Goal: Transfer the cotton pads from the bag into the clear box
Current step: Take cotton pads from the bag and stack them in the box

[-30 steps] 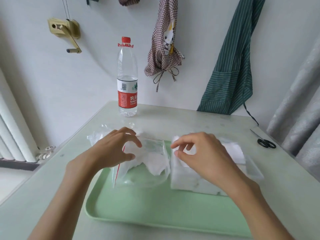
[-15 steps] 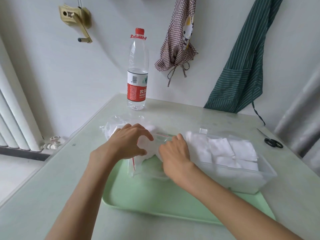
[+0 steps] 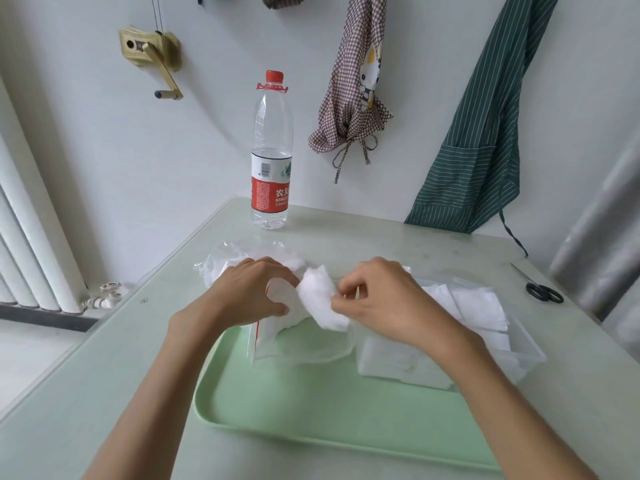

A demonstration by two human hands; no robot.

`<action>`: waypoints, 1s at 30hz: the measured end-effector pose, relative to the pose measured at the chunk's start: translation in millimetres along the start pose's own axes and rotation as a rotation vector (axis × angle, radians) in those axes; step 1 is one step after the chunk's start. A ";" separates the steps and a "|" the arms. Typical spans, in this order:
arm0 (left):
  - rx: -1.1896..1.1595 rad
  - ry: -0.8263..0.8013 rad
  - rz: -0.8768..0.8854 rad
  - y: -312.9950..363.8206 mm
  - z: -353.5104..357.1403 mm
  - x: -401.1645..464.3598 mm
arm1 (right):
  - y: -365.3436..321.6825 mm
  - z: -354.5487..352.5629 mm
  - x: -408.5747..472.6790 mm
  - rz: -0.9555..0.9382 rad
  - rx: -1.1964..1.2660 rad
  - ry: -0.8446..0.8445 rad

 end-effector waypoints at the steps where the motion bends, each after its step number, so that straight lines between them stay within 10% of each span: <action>1: -0.034 0.007 -0.003 0.6 -1.7 -1.0 | 5.6 -4.4 -6.7 -0.007 0.153 0.003; 8: -0.374 0.521 0.044 50.1 -41.0 -28.8 | 44.4 -17.3 -34.8 0.029 0.875 0.189; 21: -0.854 0.092 0.212 118.7 -10.4 7.1 | 77.7 -33.4 -50.5 0.029 1.142 0.089; 26: -1.051 0.166 0.181 114.8 -0.8 12.8 | 85.7 -30.4 -48.2 0.070 1.109 0.069; 30: -1.044 0.140 0.176 121.7 5.6 18.2 | 86.0 -30.2 -42.9 0.115 1.017 0.311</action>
Point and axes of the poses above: each hand's wrist, its own x-axis towards the middle knuckle, its own z-axis out of the palm, y = z × x, the point moved 3 cm from there along x, towards the middle knuckle, and after that the axes turned 14 degrees about -y, right-handed, at the moved point
